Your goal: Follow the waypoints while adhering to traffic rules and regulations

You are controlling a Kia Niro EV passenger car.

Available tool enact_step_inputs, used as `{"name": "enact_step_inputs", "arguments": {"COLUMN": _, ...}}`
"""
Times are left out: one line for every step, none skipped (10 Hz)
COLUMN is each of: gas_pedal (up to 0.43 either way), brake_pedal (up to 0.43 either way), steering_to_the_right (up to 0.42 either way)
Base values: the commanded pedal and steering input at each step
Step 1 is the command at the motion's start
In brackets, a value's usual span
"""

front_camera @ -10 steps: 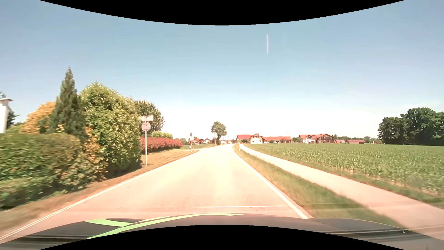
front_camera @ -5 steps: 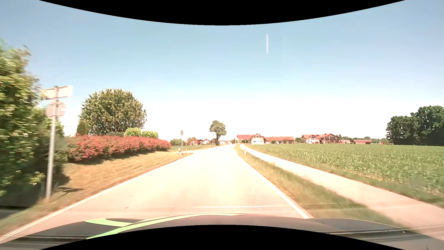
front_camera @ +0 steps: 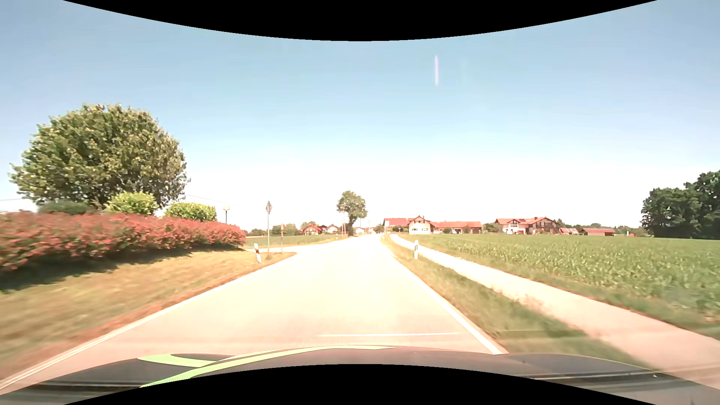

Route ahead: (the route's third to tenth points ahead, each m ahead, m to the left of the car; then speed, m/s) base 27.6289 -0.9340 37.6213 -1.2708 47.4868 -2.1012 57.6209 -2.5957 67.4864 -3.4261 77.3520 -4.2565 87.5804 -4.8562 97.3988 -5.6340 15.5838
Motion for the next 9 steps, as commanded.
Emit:
{"name": "enact_step_inputs", "arguments": {"gas_pedal": 0.098, "brake_pedal": 0.000, "steering_to_the_right": 0.000}}
{"name": "enact_step_inputs", "arguments": {"gas_pedal": 0.098, "brake_pedal": 0.000, "steering_to_the_right": 0.000}}
{"name": "enact_step_inputs", "arguments": {"gas_pedal": 0.087, "brake_pedal": 0.000, "steering_to_the_right": 0.000}}
{"name": "enact_step_inputs", "arguments": {"gas_pedal": 0.079, "brake_pedal": 0.000, "steering_to_the_right": 0.001}}
{"name": "enact_step_inputs", "arguments": {"gas_pedal": 0.079, "brake_pedal": 0.000, "steering_to_the_right": 0.004}}
{"name": "enact_step_inputs", "arguments": {"gas_pedal": 0.059, "brake_pedal": 0.000, "steering_to_the_right": 0.005}}
{"name": "enact_step_inputs", "arguments": {"gas_pedal": 0.000, "brake_pedal": 0.000, "steering_to_the_right": 0.006}}
{"name": "enact_step_inputs", "arguments": {"gas_pedal": 0.000, "brake_pedal": 0.000, "steering_to_the_right": 0.006}}
{"name": "enact_step_inputs", "arguments": {"gas_pedal": 0.000, "brake_pedal": 0.000, "steering_to_the_right": 0.007}}
